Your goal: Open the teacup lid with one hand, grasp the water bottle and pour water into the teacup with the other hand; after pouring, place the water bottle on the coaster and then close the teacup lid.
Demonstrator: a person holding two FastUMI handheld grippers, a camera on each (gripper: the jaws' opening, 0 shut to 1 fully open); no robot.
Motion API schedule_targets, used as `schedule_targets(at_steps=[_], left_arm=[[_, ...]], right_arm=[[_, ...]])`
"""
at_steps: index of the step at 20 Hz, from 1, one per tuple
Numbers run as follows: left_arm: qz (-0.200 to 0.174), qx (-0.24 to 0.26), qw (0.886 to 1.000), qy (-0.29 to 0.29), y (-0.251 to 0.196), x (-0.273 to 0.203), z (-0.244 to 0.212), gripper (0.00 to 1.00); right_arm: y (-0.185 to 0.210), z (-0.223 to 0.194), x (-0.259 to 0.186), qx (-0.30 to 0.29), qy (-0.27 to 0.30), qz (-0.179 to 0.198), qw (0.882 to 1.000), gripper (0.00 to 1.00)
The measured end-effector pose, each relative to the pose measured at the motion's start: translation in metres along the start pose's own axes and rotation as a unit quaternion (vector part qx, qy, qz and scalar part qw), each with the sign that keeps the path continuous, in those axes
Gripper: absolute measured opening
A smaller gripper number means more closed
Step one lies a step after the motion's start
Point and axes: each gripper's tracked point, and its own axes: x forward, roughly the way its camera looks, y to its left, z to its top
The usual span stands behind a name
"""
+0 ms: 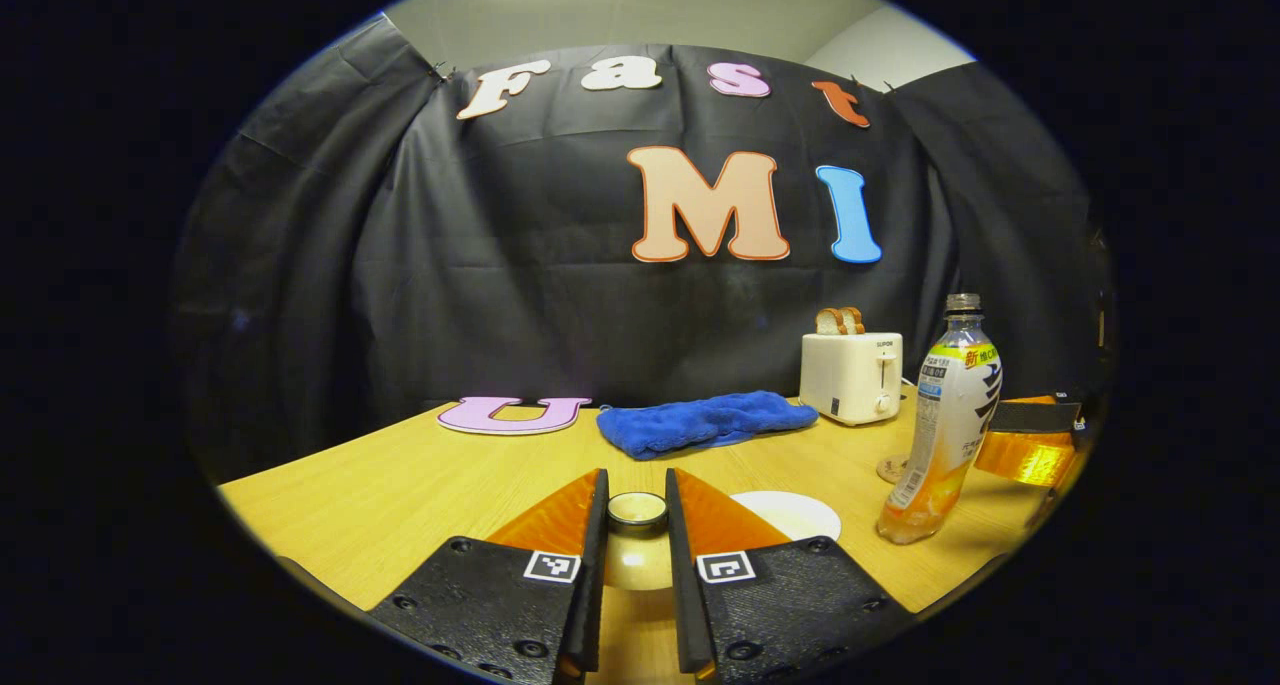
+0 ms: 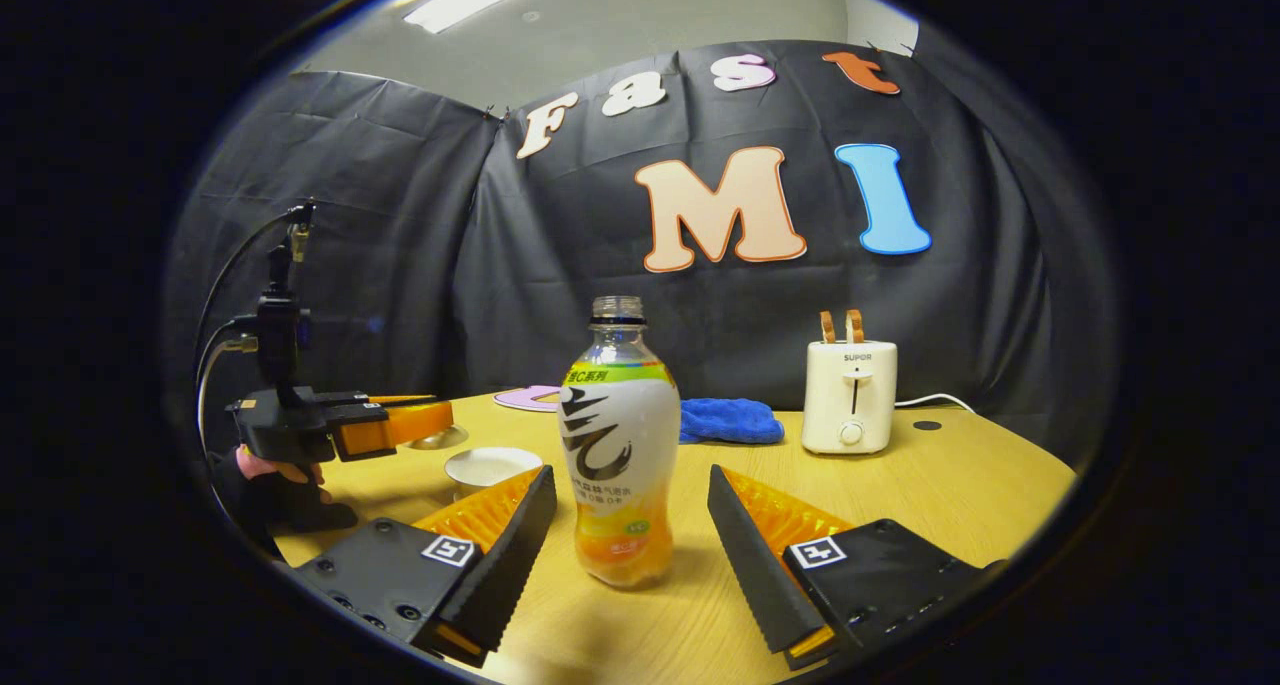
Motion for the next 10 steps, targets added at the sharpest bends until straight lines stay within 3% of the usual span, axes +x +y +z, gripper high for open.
schedule_targets(at_steps=[5, 6, 9, 10], left_arm=[[0.022, 0.0, 1.0, 0.0, 0.03, -0.004, 0.0, 0.28], [0.025, 0.0, 1.0, 0.001, 0.036, -0.005, -0.001, 0.28], [0.03, 0.001, 1.0, 0.0, 0.046, -0.007, -0.001, 0.29], [0.027, 0.001, 1.0, 0.0, 0.048, -0.007, -0.001, 0.27]], right_arm=[[0.007, -0.003, 0.013, 0.0, 0.011, -0.007, 1.0, 0.92], [0.006, -0.007, 0.017, 0.0, 0.019, -0.011, 1.0, 0.97], [0.002, -0.013, 0.026, 0.001, 0.039, -0.028, 0.999, 0.97], [0.002, -0.014, 0.028, 0.0, 0.045, -0.033, 0.998, 0.93]])
